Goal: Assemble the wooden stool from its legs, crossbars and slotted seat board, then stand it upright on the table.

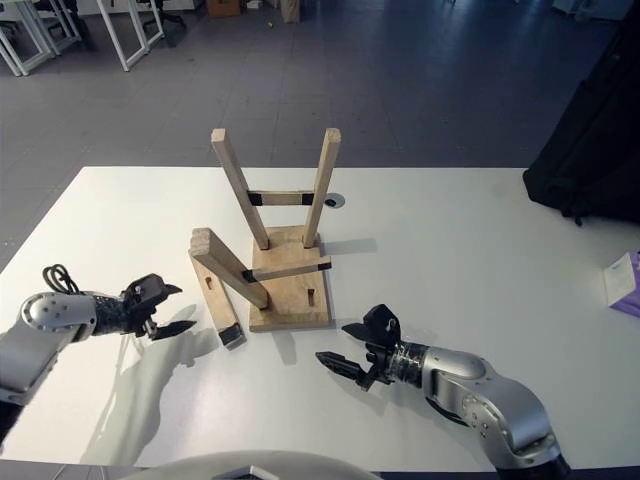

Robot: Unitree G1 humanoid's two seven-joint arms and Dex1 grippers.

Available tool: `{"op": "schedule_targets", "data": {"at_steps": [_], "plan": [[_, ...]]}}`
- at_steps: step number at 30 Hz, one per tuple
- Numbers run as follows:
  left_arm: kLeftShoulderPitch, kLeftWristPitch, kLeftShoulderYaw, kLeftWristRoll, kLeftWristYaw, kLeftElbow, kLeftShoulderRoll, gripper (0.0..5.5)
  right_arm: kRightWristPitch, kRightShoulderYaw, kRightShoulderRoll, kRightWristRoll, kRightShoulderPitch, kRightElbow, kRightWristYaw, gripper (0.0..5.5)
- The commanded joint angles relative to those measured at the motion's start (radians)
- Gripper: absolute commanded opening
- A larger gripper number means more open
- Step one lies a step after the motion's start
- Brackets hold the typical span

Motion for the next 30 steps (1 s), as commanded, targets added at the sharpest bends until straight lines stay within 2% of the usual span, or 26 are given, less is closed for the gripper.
{"op": "schedule_targets", "data": {"at_steps": [1, 2, 5, 7, 9, 13, 14, 23, 28, 30], "plan": [[0.022, 0.364, 0.176, -0.019, 0.441, -0.265, -0.422, 3.89, 0.006, -0.007, 0.040, -0.021, 0.026, -0.022, -0.060, 4.48], [0.010, 0.436, 0.191, 0.007, 0.529, -0.308, -0.509, 3.89, 0.006, -0.005, 0.051, -0.022, 0.032, -0.028, -0.075, 4.48], [-0.031, 0.558, 0.198, 0.010, 0.663, -0.360, -0.674, 4.47, 0.008, -0.001, 0.067, -0.027, 0.029, -0.029, -0.097, 4.48], [-0.056, 0.595, 0.163, 0.028, 0.708, -0.342, -0.719, 4.82, 0.010, 0.001, 0.072, -0.029, 0.018, -0.026, -0.102, 4.48], [-0.092, 0.639, 0.137, 0.033, 0.739, -0.328, -0.759, 4.82, 0.009, 0.008, 0.079, -0.037, 0.012, -0.023, -0.104, 4.48], [-0.115, 0.757, 0.099, 0.109, 0.830, -0.280, -0.772, 4.82, 0.009, 0.016, 0.097, -0.043, 0.021, -0.032, -0.114, 4.48], [-0.113, 0.778, 0.100, 0.123, 0.846, -0.278, -0.782, 4.97, 0.008, 0.016, 0.099, -0.044, 0.021, -0.032, -0.116, 4.48], [-0.060, 0.873, 0.189, 0.099, 0.827, -0.242, -0.924, 5.07, 0.009, 0.019, 0.113, -0.050, 0.025, -0.035, -0.122, 4.48], [-0.031, 0.906, 0.204, 0.079, 0.799, -0.230, -0.893, 5.07, 0.007, 0.026, 0.123, -0.054, 0.035, -0.042, -0.135, 4.48], [-0.010, 0.903, 0.211, 0.064, 0.768, -0.235, -0.848, 4.68, 0.005, 0.027, 0.128, -0.054, 0.038, -0.043, -0.141, 4.48]]}}
